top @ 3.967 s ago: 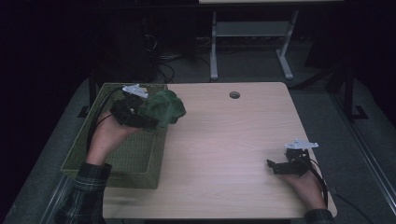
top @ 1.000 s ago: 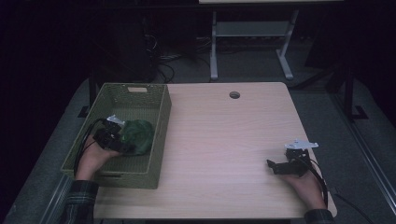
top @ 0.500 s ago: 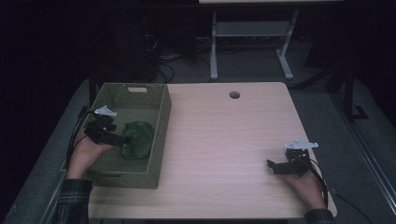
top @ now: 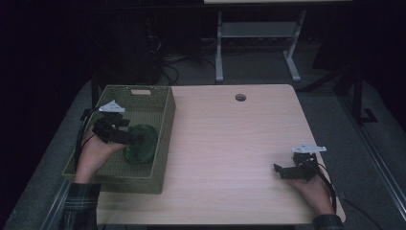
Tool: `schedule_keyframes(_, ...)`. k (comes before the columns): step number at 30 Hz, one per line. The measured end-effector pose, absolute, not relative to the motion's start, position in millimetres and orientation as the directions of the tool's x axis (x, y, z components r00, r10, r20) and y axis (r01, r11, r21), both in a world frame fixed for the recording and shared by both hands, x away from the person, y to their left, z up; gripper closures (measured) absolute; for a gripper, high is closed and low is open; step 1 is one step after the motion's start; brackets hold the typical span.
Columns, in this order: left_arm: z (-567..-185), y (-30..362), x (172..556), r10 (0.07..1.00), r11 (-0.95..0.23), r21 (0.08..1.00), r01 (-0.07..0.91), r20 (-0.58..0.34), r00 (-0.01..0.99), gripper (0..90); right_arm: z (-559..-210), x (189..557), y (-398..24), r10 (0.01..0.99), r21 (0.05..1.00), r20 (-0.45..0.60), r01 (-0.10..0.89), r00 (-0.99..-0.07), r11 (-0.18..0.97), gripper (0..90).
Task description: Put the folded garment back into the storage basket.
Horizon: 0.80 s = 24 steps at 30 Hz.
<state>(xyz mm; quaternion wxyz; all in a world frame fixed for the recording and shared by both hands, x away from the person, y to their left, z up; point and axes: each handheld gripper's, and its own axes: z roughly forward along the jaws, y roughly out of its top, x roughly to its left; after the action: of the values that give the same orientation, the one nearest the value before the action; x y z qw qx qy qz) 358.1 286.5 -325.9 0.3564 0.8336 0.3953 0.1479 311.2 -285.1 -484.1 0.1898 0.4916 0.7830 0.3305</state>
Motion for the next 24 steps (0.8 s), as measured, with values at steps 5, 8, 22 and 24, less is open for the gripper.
schedule_keyframes(5, -317, 256, 356, 0.730, -0.438, 0.738, 0.514, -0.042, 0.682, 14.1, -484, 311, -285, 0.895, 0.704, 0.028, 0.644, -0.445, 0.298, 1.8)
schedule_keyframes(8, -316, 246, 356, 0.710, -0.451, 0.744, 0.493, -0.036, 0.703, 14.1, -484, 311, -285, 0.895, 0.704, 0.028, 0.644, -0.445, 0.298, 1.9)
schedule_keyframes(22, -329, 163, 349, 0.627, -0.459, 0.783, 0.420, -0.050, 0.778, 14.1, -484, 311, -285, 0.893, 0.704, 0.028, 0.643, -0.450, 0.302, 1.8)
schedule_keyframes(24, -334, 152, 348, 0.615, -0.461, 0.785, 0.414, -0.054, 0.786, 14.1, -484, 311, -285, 0.892, 0.705, 0.027, 0.642, -0.451, 0.303, 1.9)
